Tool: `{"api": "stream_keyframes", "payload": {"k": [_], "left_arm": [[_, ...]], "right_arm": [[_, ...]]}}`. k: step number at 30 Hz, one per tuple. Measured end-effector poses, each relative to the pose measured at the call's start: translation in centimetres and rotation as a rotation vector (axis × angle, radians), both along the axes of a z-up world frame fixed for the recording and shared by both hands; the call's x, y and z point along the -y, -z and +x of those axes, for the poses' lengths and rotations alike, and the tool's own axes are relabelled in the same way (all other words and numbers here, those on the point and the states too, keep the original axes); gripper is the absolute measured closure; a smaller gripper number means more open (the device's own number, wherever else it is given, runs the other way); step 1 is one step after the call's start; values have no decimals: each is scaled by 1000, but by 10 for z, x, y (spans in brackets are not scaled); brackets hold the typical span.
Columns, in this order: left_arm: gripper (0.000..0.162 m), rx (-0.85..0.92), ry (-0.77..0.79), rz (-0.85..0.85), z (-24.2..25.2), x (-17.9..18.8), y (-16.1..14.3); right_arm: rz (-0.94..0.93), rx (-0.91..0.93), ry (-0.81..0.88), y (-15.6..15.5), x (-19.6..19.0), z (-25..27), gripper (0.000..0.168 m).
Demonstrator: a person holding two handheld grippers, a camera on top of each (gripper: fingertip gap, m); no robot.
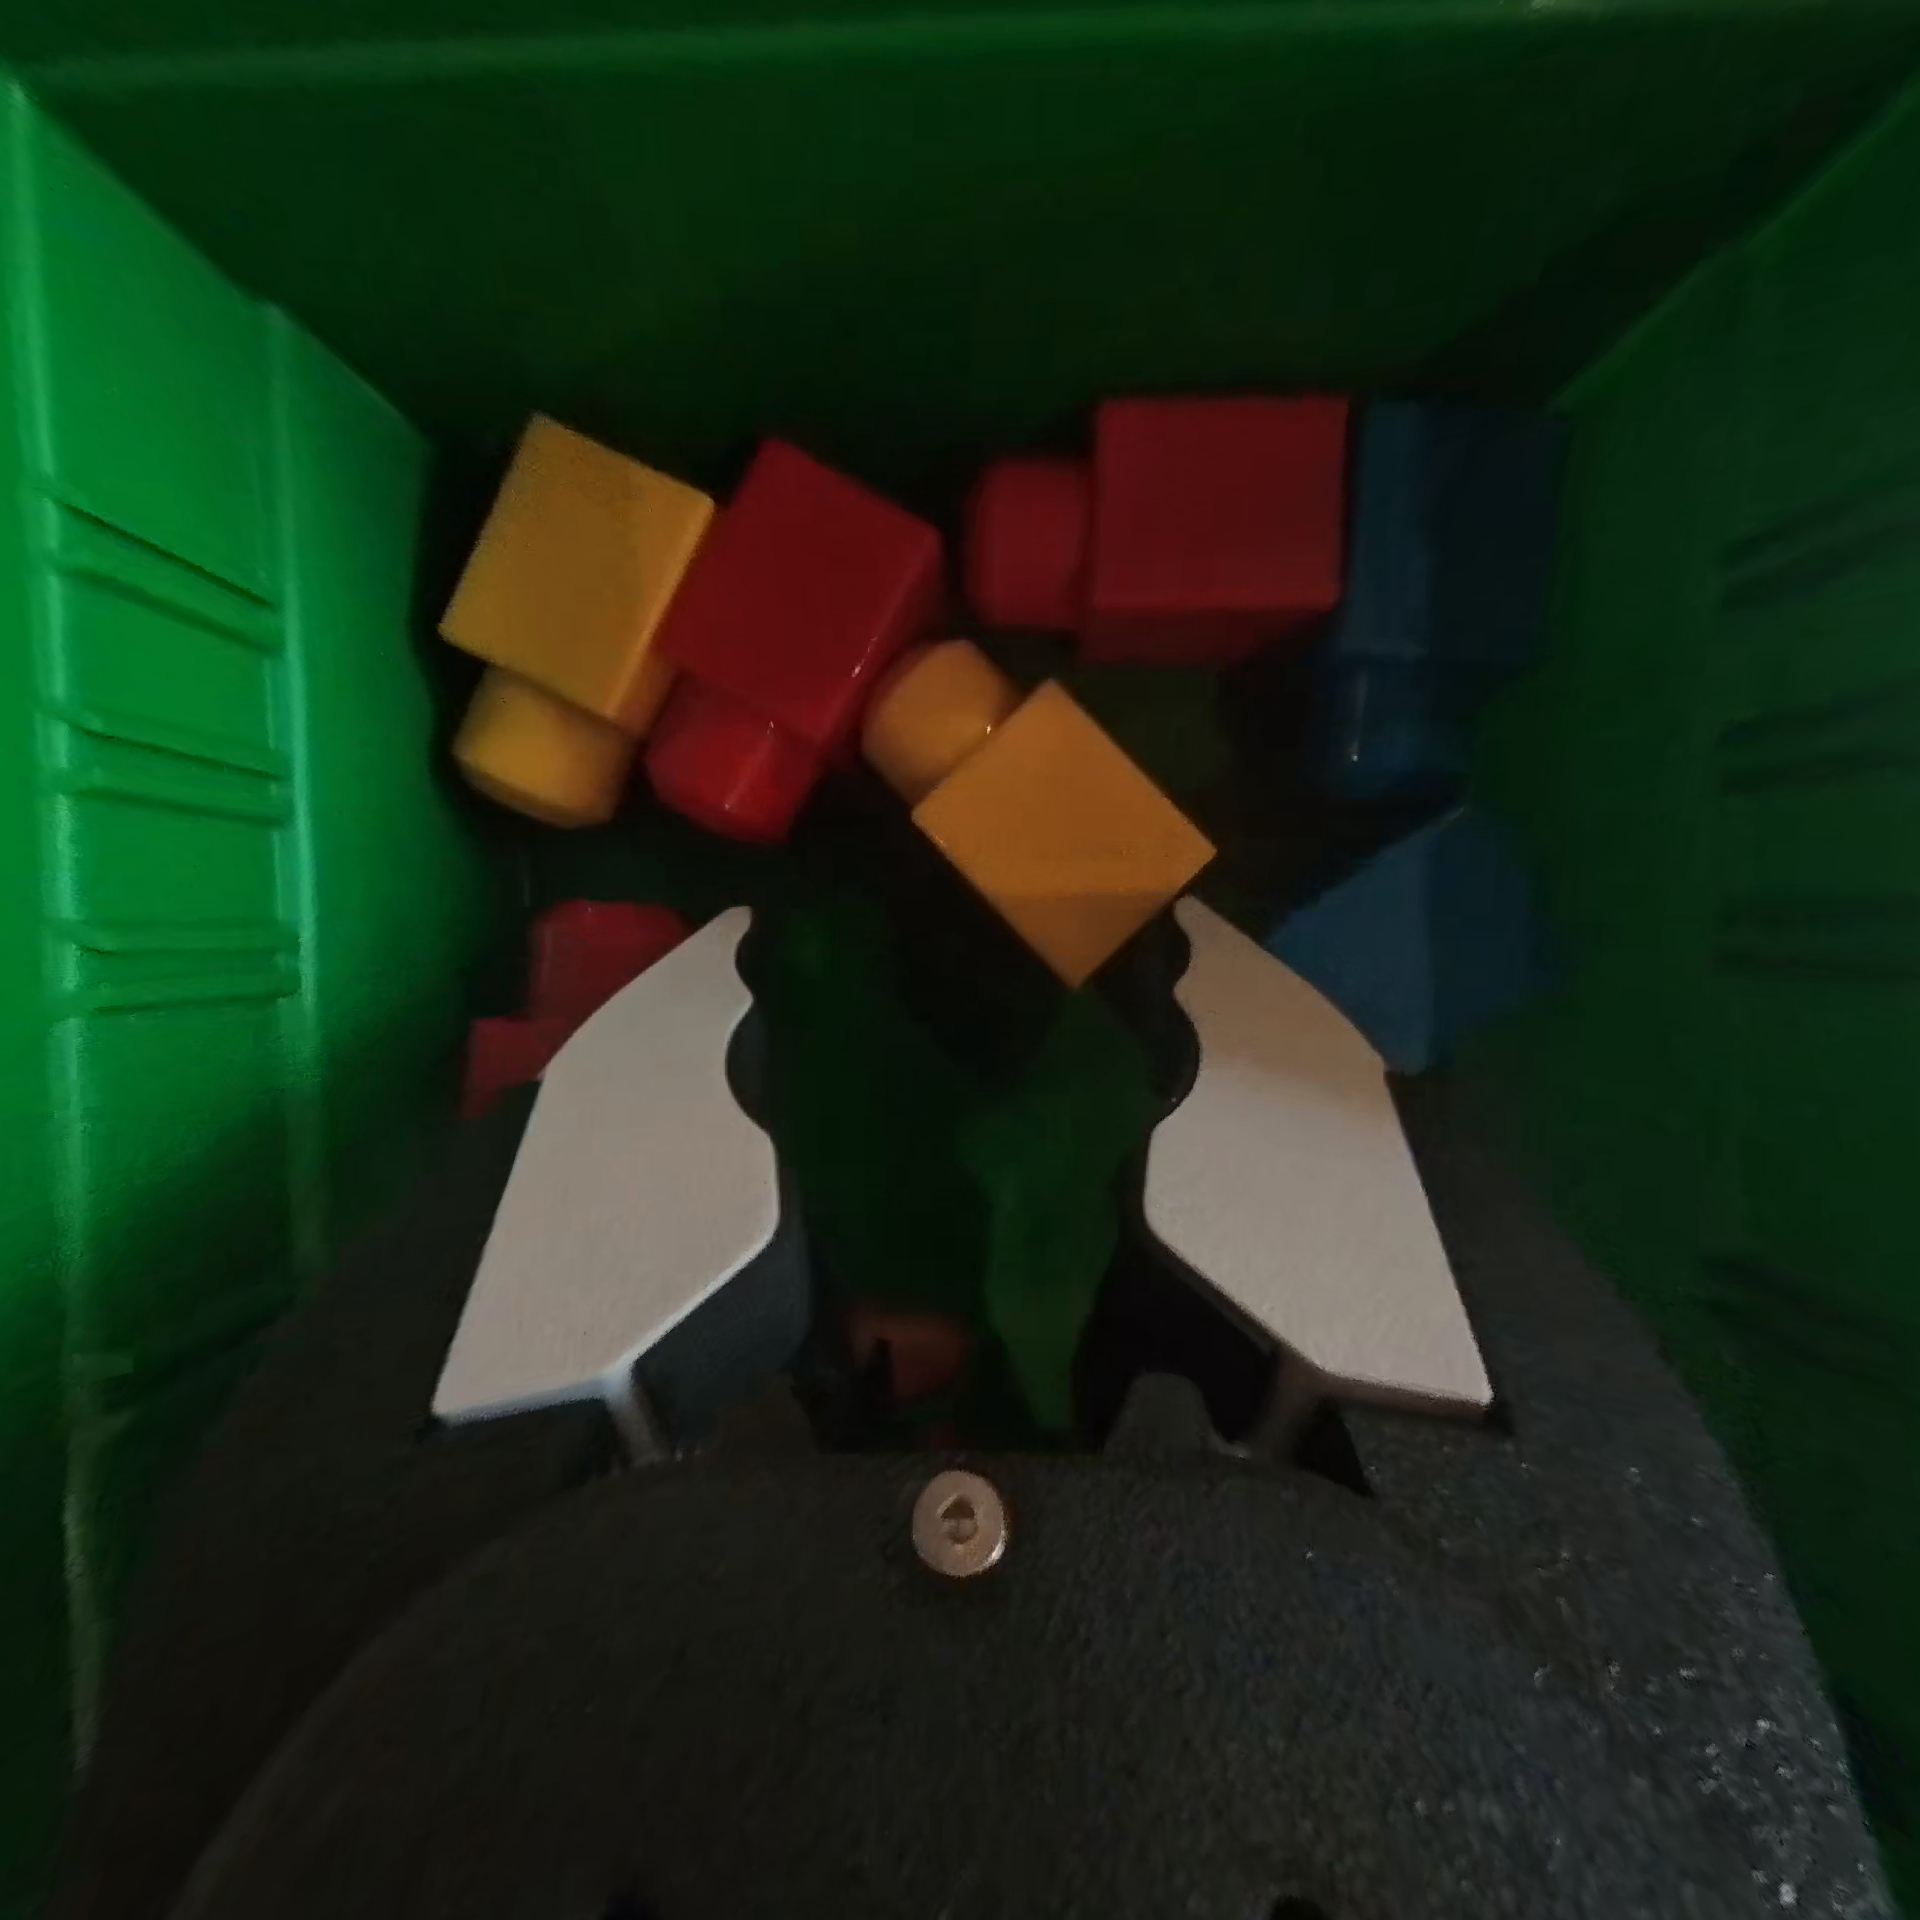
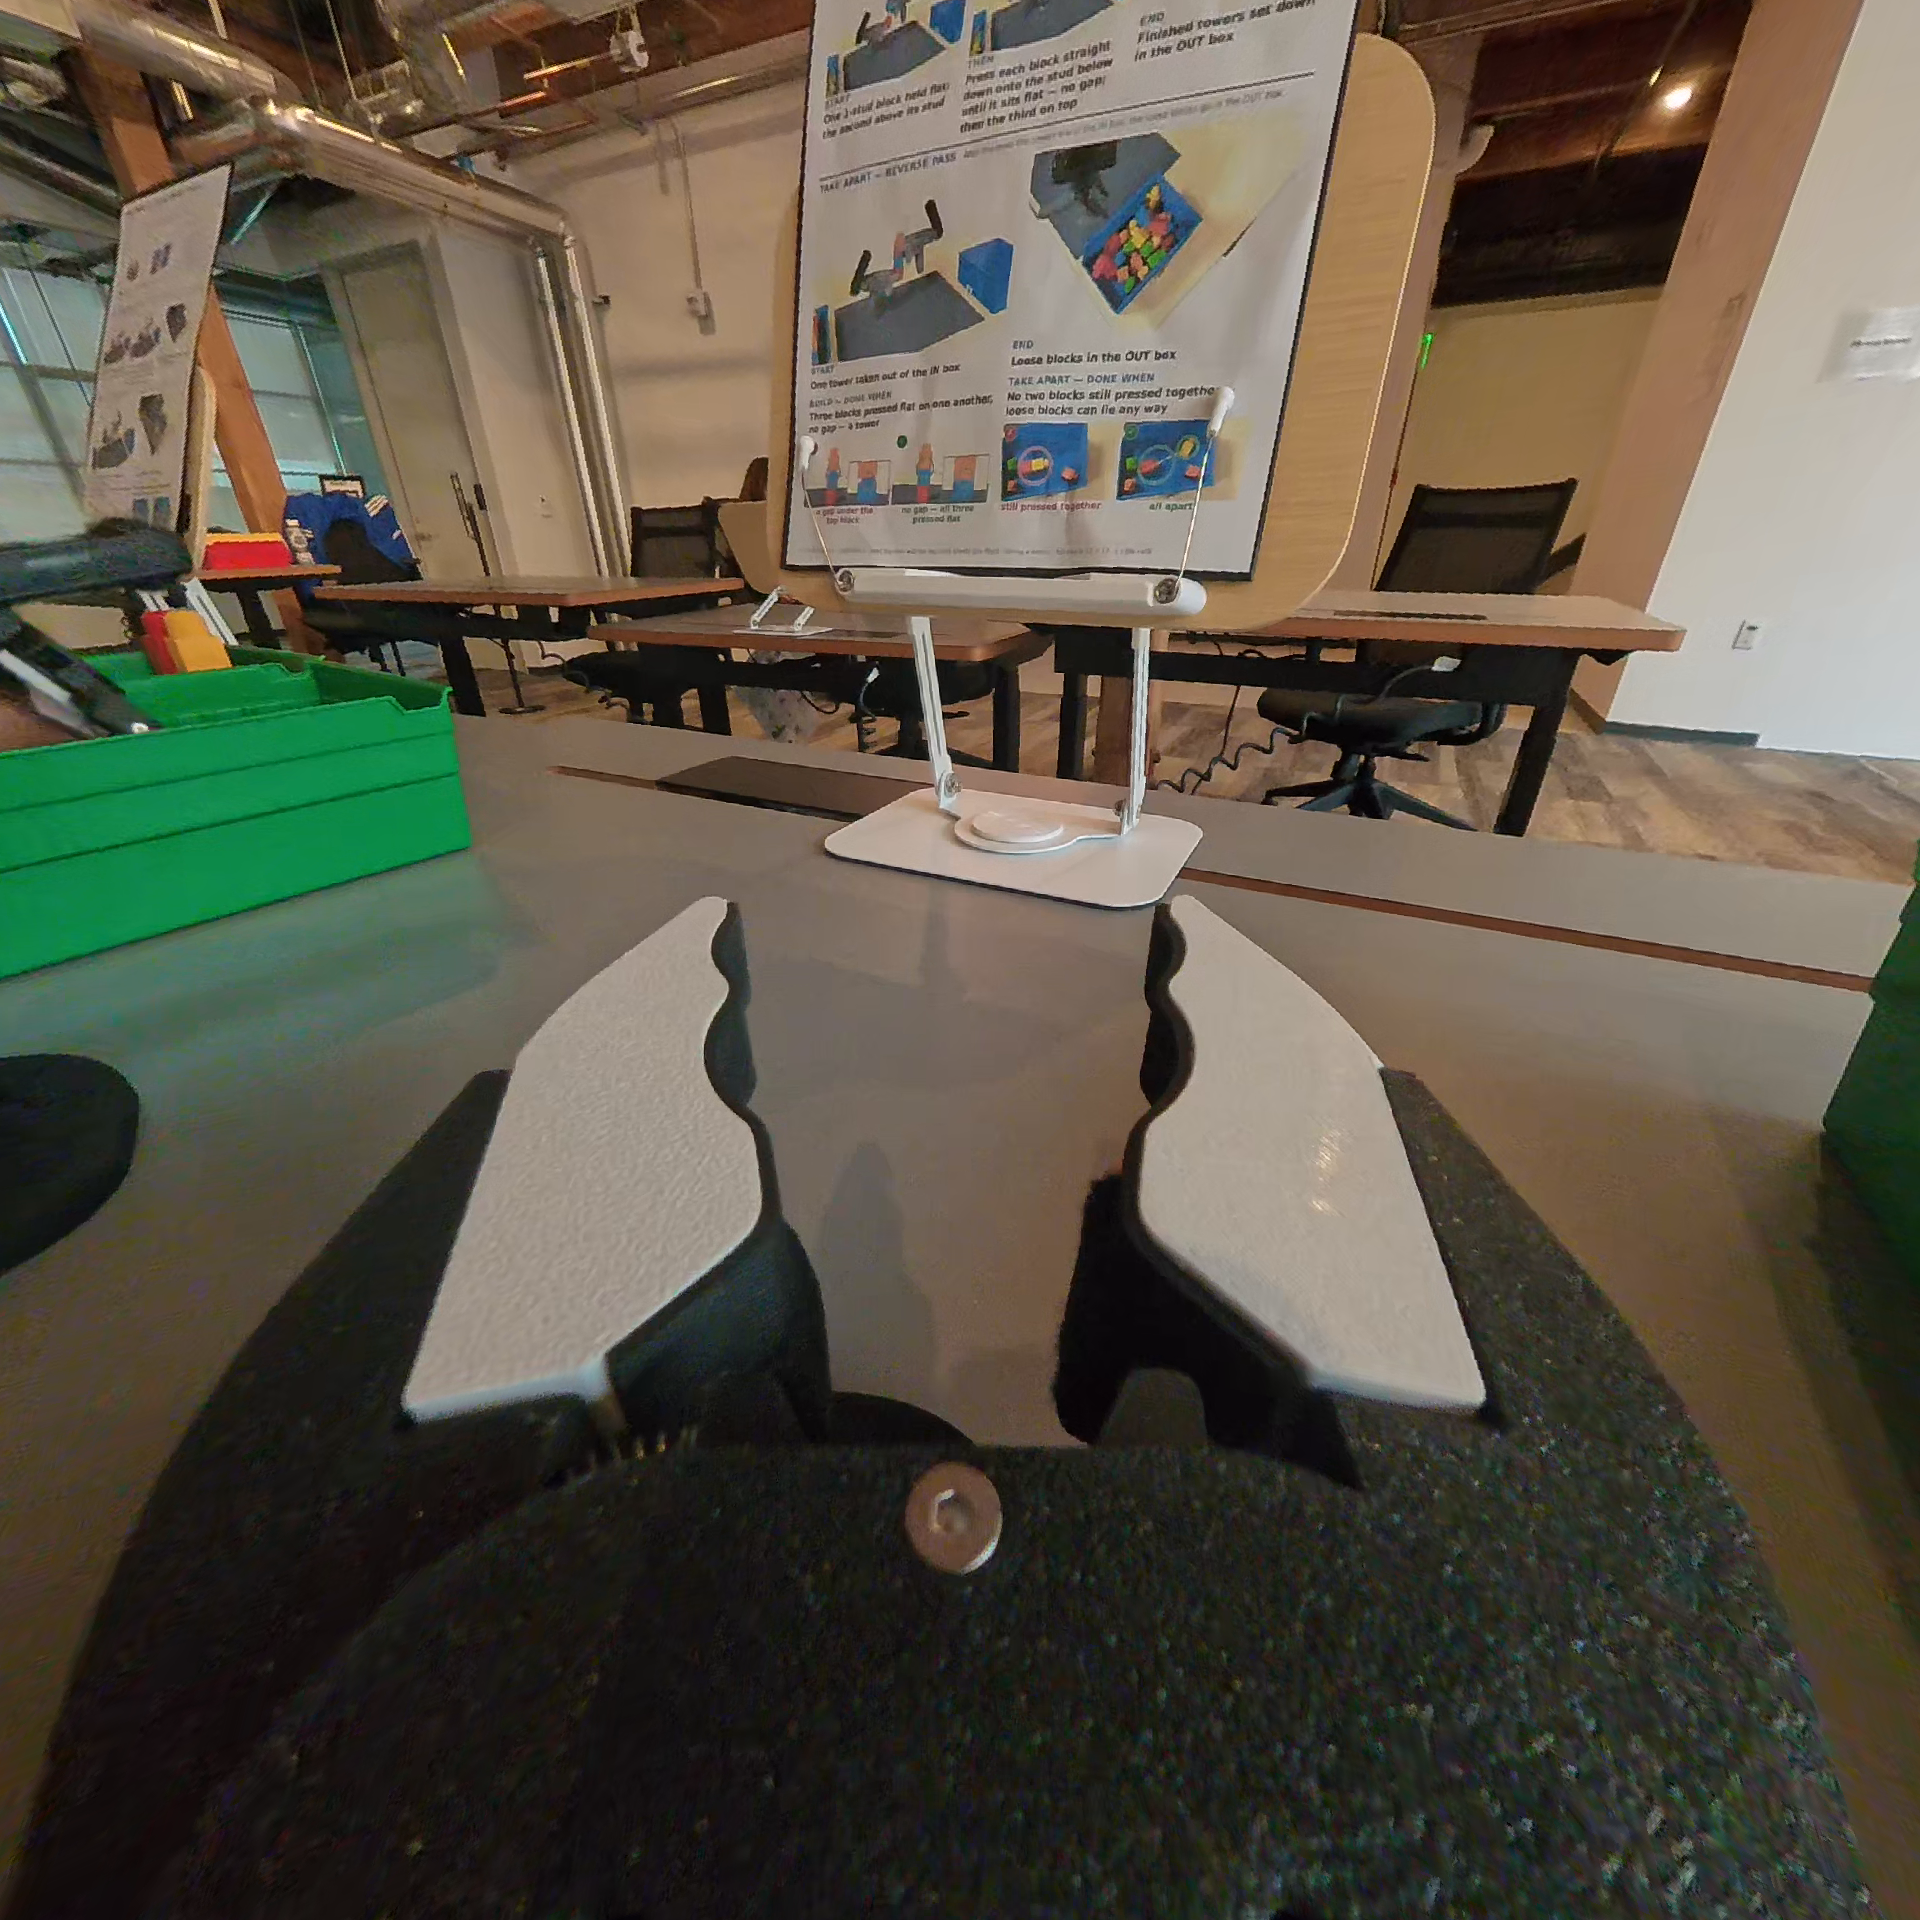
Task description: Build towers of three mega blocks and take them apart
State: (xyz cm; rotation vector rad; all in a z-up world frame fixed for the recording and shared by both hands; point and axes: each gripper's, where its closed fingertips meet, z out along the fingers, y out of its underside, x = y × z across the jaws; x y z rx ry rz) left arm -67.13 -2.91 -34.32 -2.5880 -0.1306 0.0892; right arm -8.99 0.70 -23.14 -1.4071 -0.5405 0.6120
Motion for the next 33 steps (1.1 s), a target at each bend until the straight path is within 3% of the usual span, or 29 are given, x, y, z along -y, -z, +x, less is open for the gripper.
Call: {"api": "stream_keyframes", "payload": {"k": [3, 11, 19, 23, 33], "left_arm": [[98, 27, 15, 12, 3, -1, 4], [87, 204, -24, 188, 17, -18, -12], [89, 120, -62, 169, 6, -22, -7], [112, 128, -37, 168, 13, -25, -9], [113, 129, -7, 173, 18, -14, -15]], "right_arm": [[1, 2, -4, 0, 0, -1, 95], [-6, 6, -7, 1, 0, -1, 97], [-9, 12, -17, 2, 0, -3, 99], [-2, 8, -15, 1, 1, -2, 100], [-3, -1, -12, 1, 1, 1, 102]]}}
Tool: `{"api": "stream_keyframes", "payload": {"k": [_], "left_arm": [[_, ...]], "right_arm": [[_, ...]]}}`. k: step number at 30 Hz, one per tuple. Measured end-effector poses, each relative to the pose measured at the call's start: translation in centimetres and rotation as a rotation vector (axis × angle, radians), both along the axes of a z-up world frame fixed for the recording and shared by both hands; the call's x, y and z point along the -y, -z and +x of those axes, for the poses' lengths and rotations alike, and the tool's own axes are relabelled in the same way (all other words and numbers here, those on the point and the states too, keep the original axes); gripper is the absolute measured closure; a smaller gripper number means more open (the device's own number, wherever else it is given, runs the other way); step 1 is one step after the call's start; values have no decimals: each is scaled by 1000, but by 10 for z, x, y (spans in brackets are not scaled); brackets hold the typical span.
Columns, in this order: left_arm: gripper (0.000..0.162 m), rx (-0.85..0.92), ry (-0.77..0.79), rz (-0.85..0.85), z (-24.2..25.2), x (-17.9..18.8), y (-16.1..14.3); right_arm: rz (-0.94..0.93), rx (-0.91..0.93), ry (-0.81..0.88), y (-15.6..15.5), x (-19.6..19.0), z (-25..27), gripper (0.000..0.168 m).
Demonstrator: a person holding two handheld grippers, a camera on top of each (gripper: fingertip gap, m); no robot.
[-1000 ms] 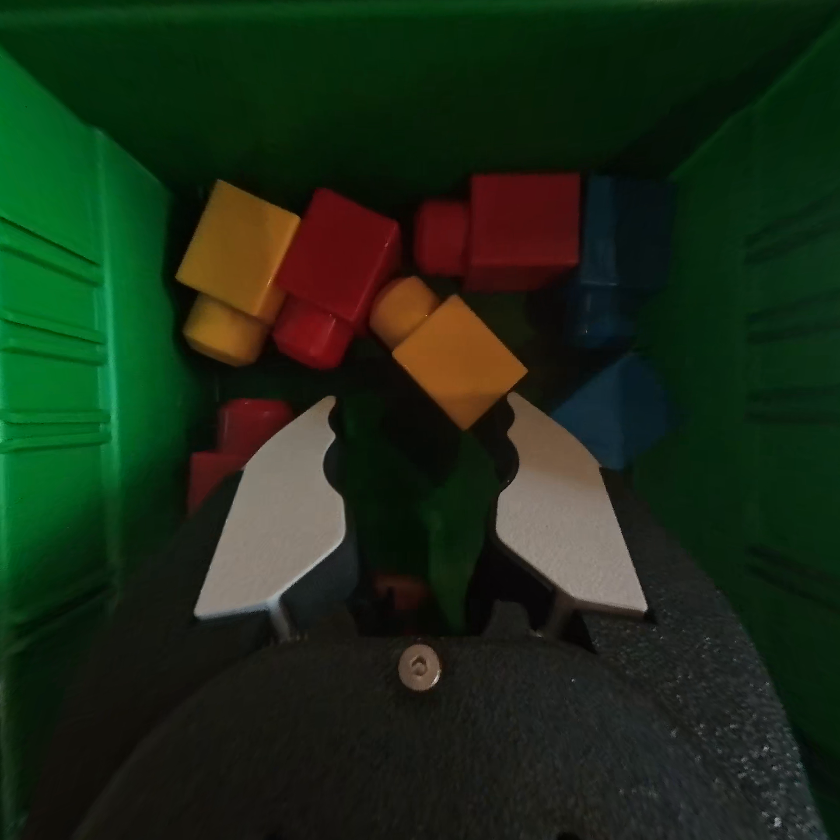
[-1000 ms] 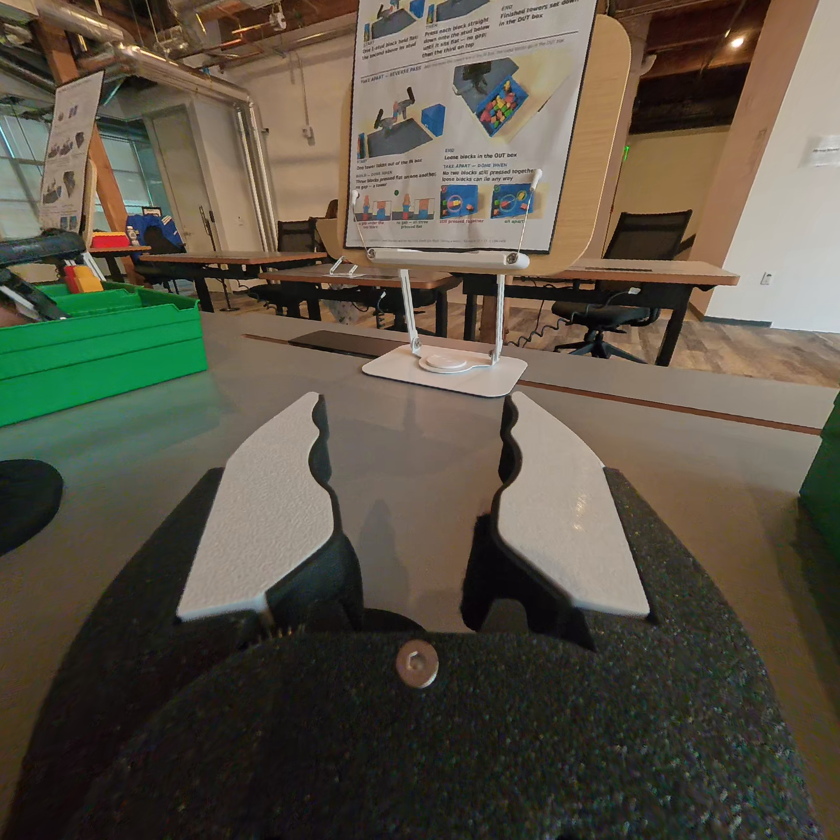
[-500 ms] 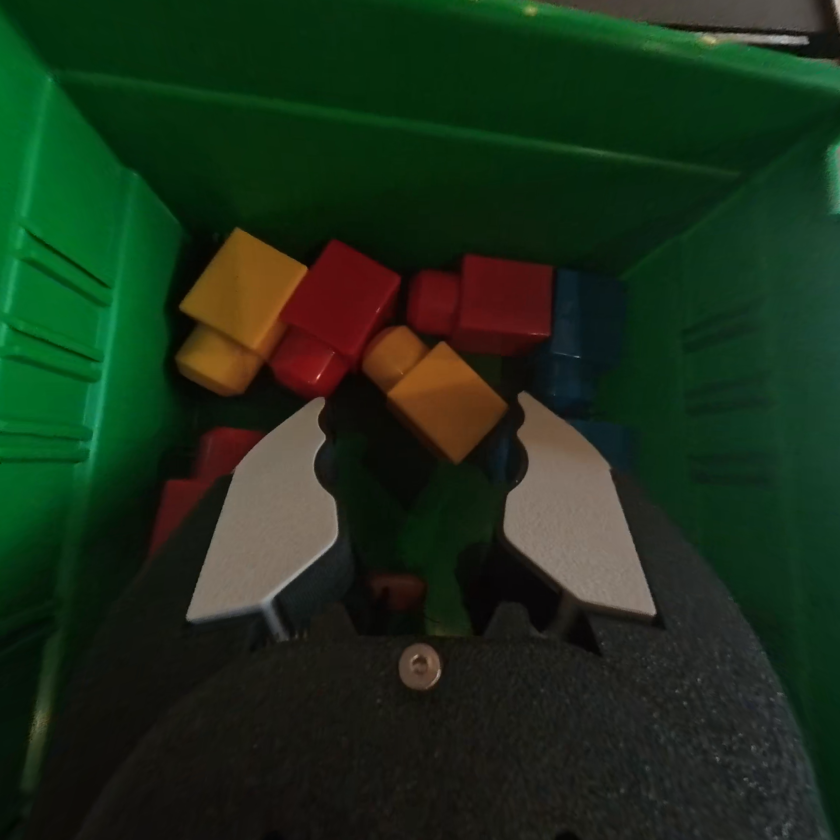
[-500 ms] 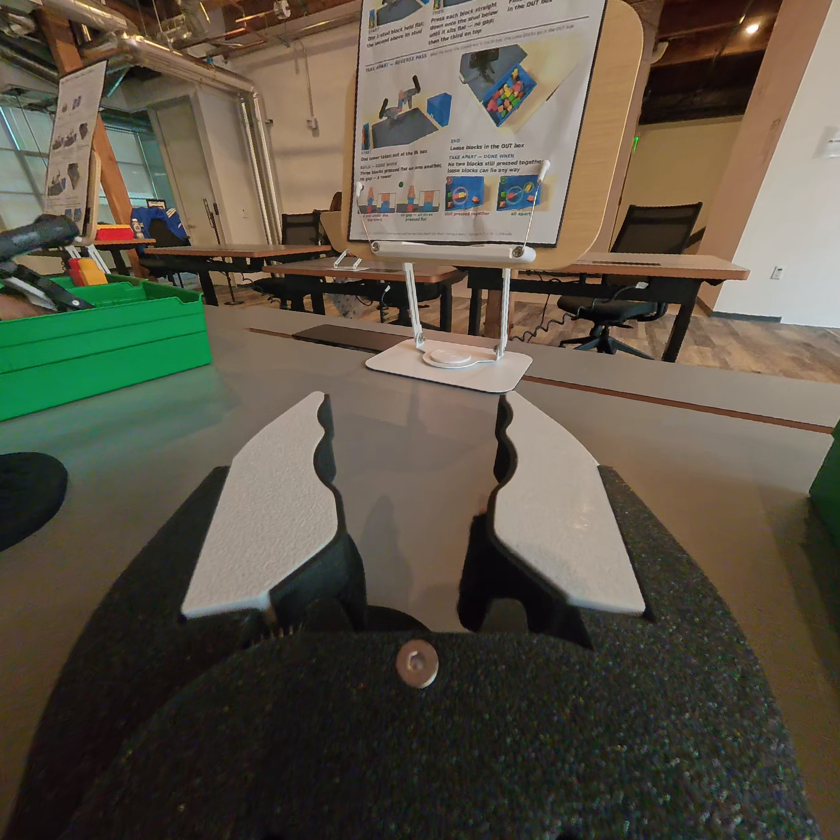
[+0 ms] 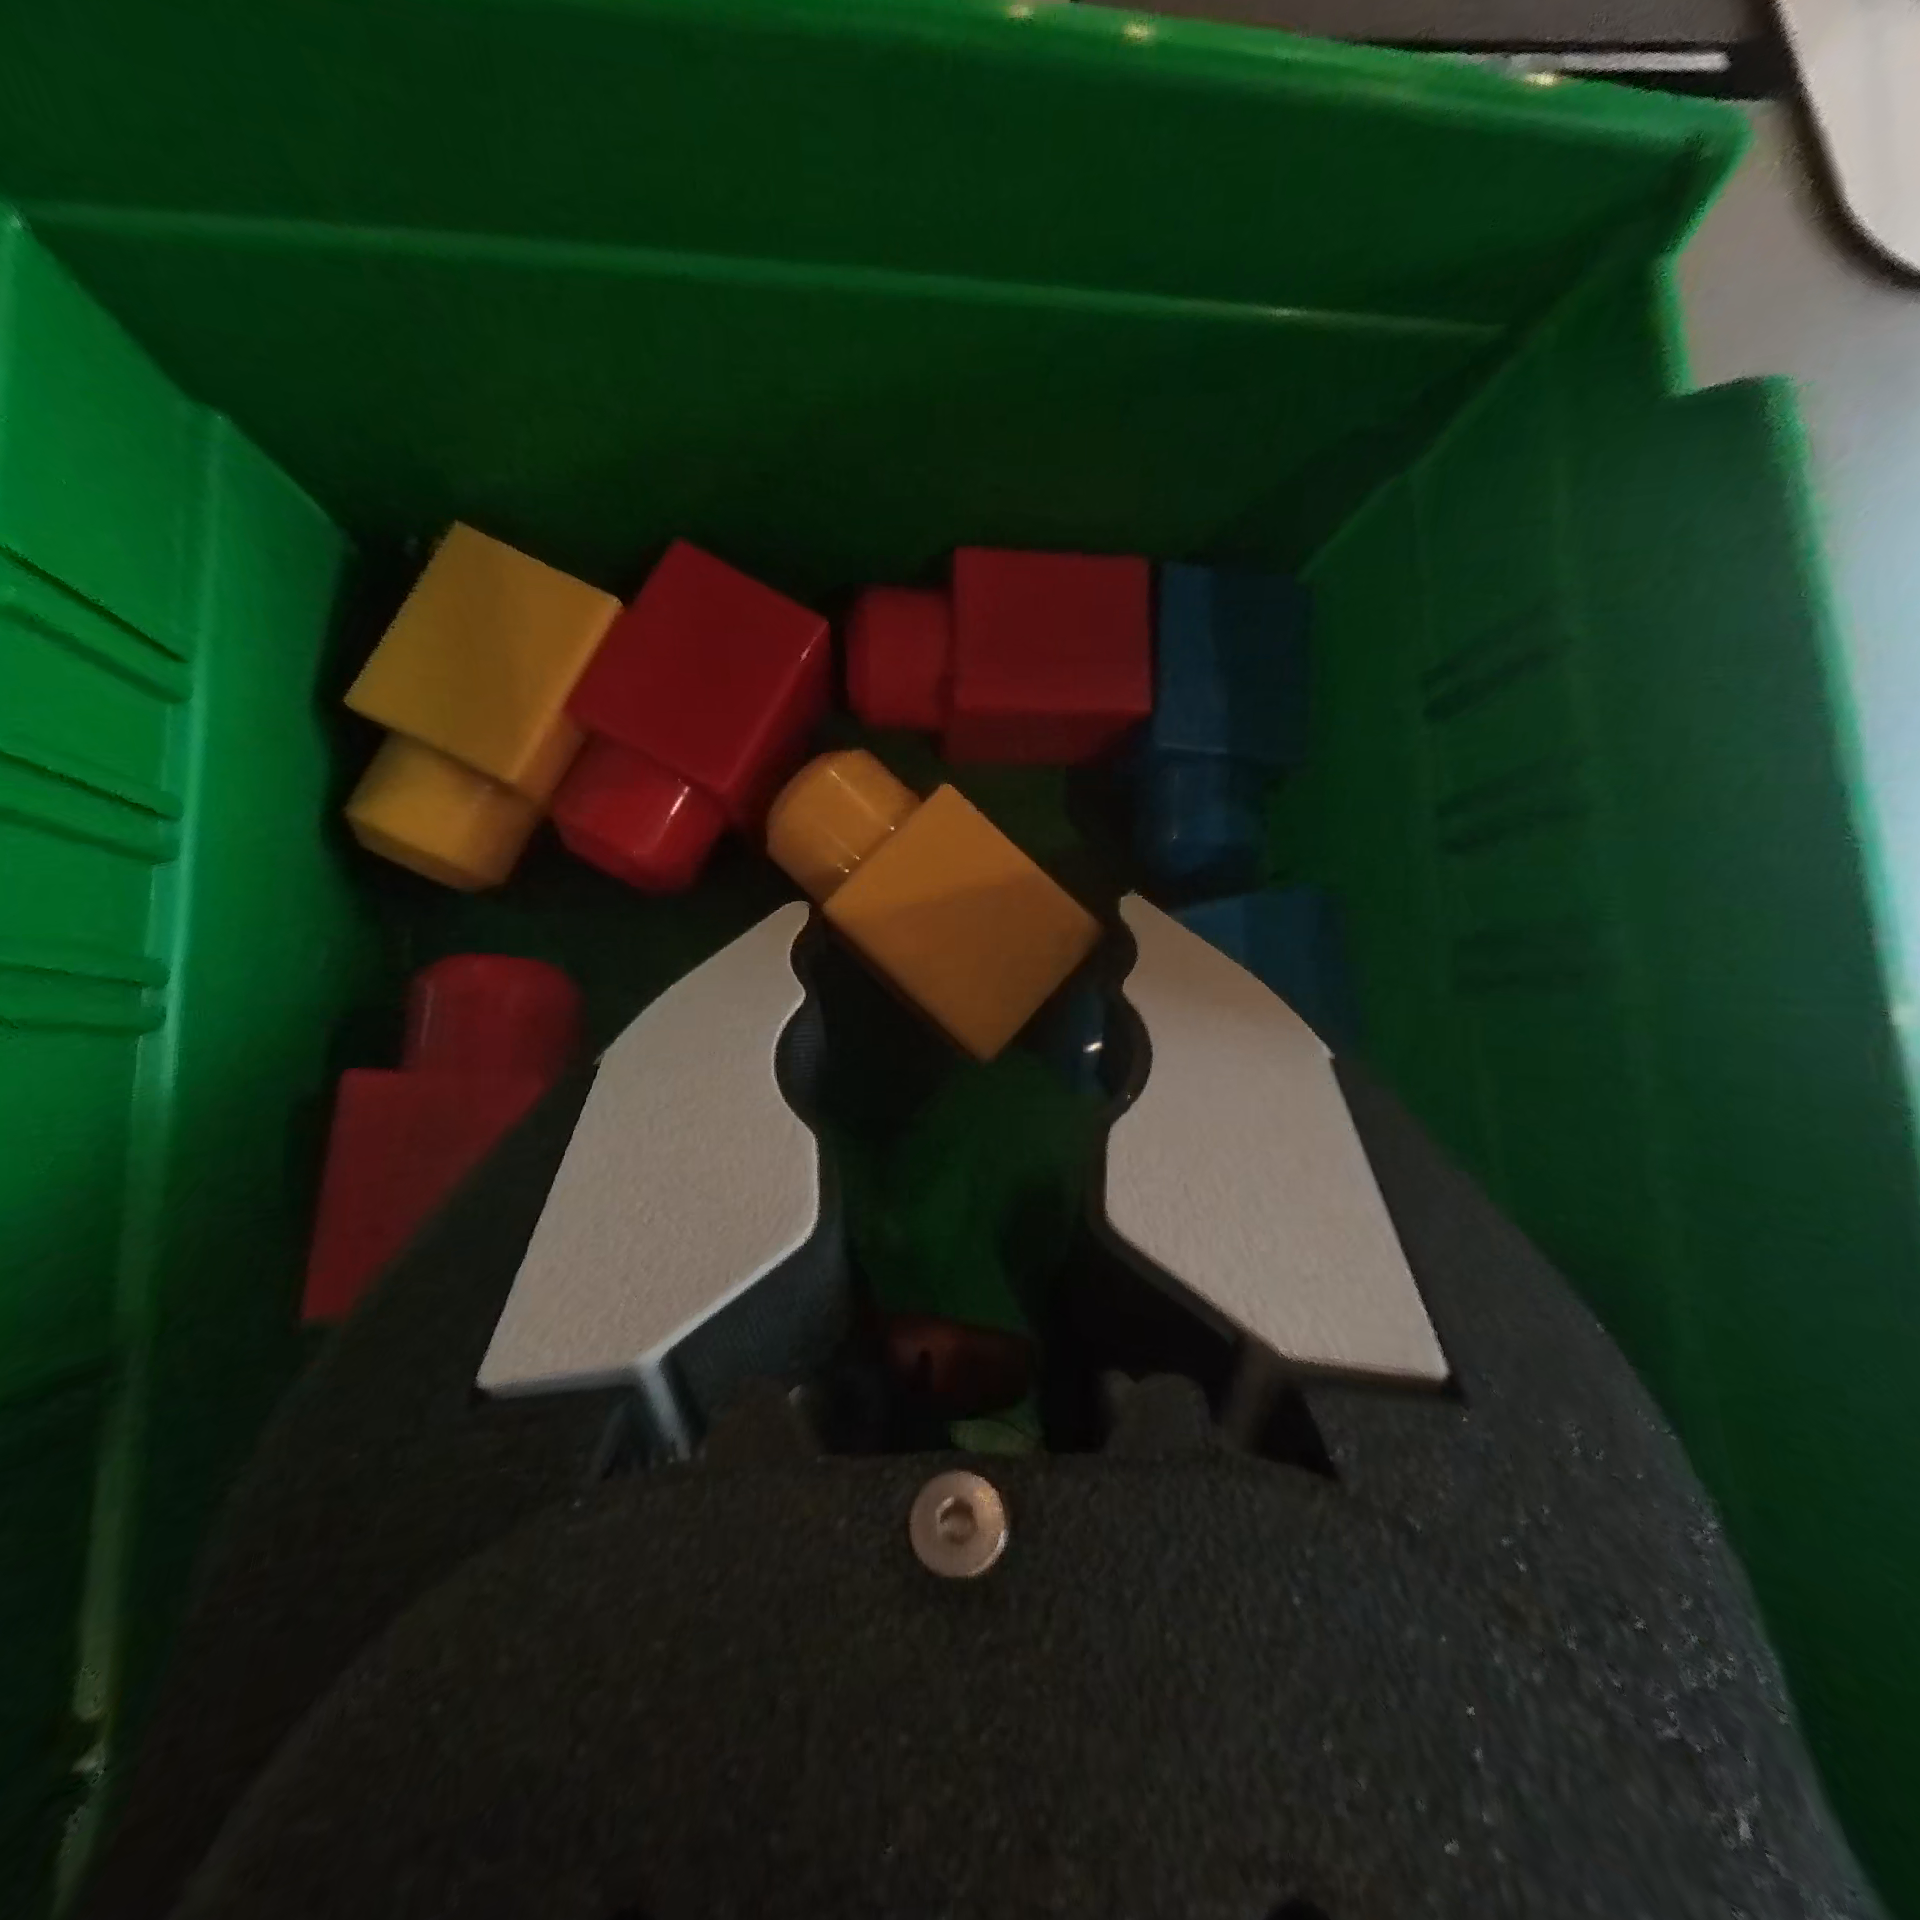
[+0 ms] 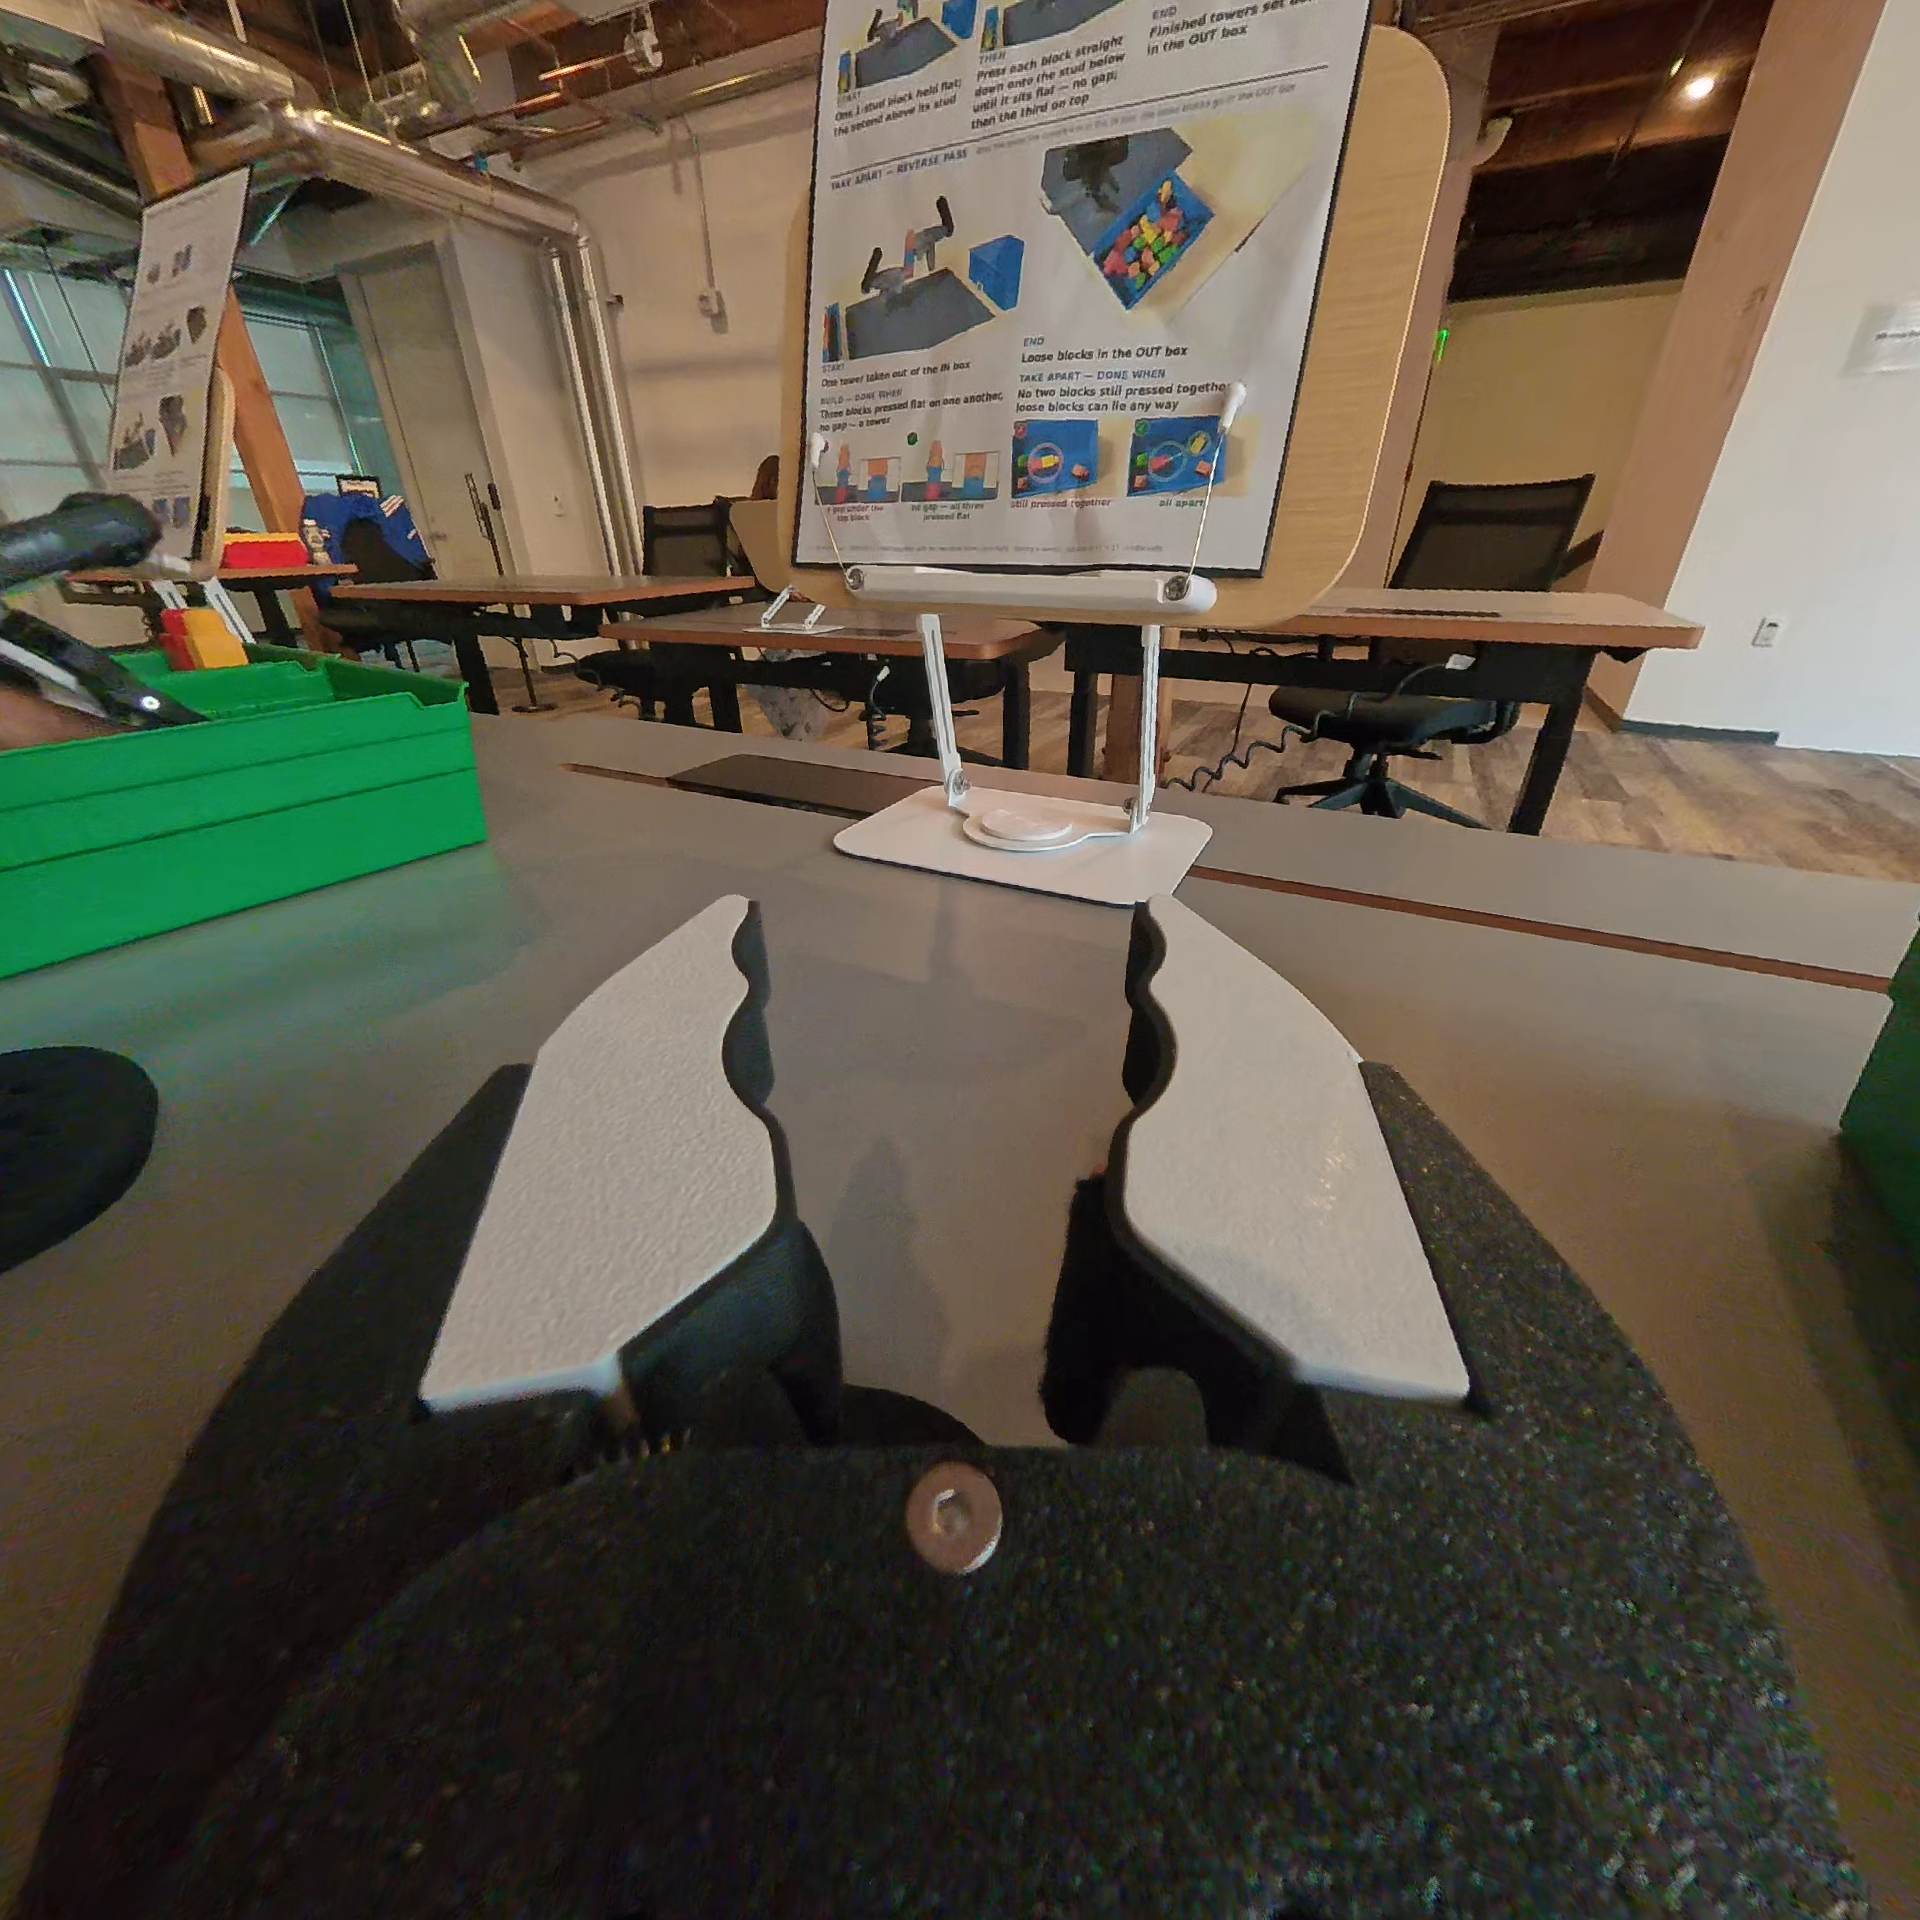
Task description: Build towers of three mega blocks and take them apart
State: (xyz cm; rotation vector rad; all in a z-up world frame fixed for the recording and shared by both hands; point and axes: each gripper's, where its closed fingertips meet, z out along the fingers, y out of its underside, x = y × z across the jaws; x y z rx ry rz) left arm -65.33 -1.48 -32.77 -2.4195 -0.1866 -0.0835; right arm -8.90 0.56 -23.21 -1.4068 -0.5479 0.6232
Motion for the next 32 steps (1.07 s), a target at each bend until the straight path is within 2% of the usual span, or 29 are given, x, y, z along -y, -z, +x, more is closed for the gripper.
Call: {"api": "stream_keyframes", "payload": {"k": [4, 9, 15, 19, 24, 32], "left_arm": [[113, 7, 41, 74, 7, 7, -19], [113, 16, 150, 250, 26, 14, -58], [113, 66, 326, 570, 67, 29, -127], [113, 122, 505, 732, 121, 46, -169], [113, 163, 767, 805, 208, 69, -188], [113, 214, 1133, 760, 329, 112, -169]], "right_arm": [[-1, -1, -3, 0, 0, 0, 102], [-12, 15, -17, 3, 0, -3, 103], [-17, 58, -45, 7, 1, -10, 106], [-32, 94, -111, 9, 6, -23, 106], [-84, 127, -355, -2, 30, -60, 105], [-184, 163, -868, -40, 84, -122, 100]]}}
